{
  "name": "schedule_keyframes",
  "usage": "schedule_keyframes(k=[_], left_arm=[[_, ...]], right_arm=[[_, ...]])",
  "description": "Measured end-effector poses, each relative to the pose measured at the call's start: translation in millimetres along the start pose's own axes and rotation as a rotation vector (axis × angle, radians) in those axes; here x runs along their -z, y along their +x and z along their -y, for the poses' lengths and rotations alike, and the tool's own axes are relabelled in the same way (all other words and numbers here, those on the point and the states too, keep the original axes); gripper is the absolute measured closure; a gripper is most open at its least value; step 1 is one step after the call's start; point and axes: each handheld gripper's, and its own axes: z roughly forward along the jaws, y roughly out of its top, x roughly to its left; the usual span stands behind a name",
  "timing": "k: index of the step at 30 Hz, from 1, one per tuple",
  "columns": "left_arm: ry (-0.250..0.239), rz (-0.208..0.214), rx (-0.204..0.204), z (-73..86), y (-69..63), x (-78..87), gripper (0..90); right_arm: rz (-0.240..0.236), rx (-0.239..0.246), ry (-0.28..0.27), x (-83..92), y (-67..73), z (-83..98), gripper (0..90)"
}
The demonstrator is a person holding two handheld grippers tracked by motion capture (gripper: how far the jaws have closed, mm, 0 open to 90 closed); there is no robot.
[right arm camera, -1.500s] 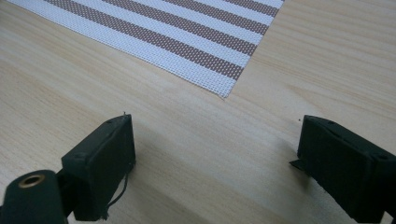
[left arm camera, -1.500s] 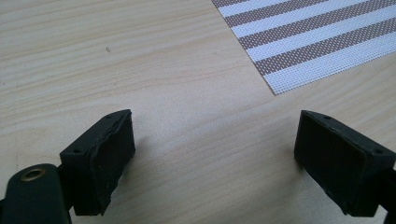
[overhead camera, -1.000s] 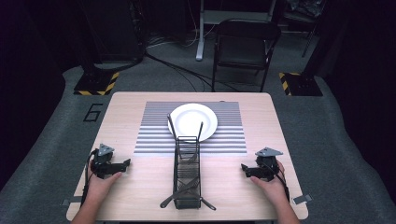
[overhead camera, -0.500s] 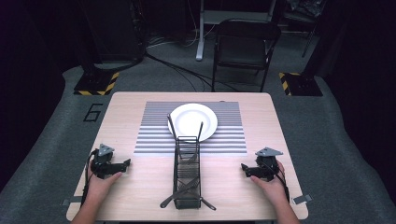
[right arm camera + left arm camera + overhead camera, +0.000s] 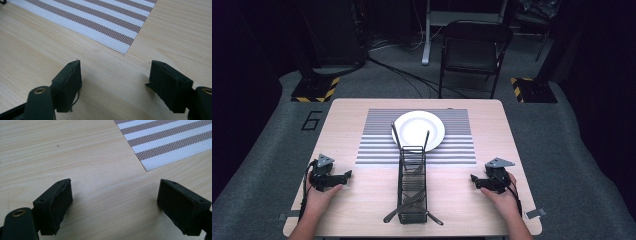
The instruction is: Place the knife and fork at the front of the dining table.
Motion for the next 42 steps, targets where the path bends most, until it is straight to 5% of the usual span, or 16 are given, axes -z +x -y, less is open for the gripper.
schedule_keyframes(k=[14, 42], left_arm=[[-0.001, -0.001, -0.001, 0.0, 0.1, 0.0, 12.7], [0.000, 0.000, 0.000, 0.0, 0.0, 0.0, 12.7]], right_arm=[[-0.040, -0.008, 0.051, 12.5, 9.8, -9.5, 38.6], [-0.084, 0.066, 0.012, 30.9, 38.3, -29.2, 39.6]])
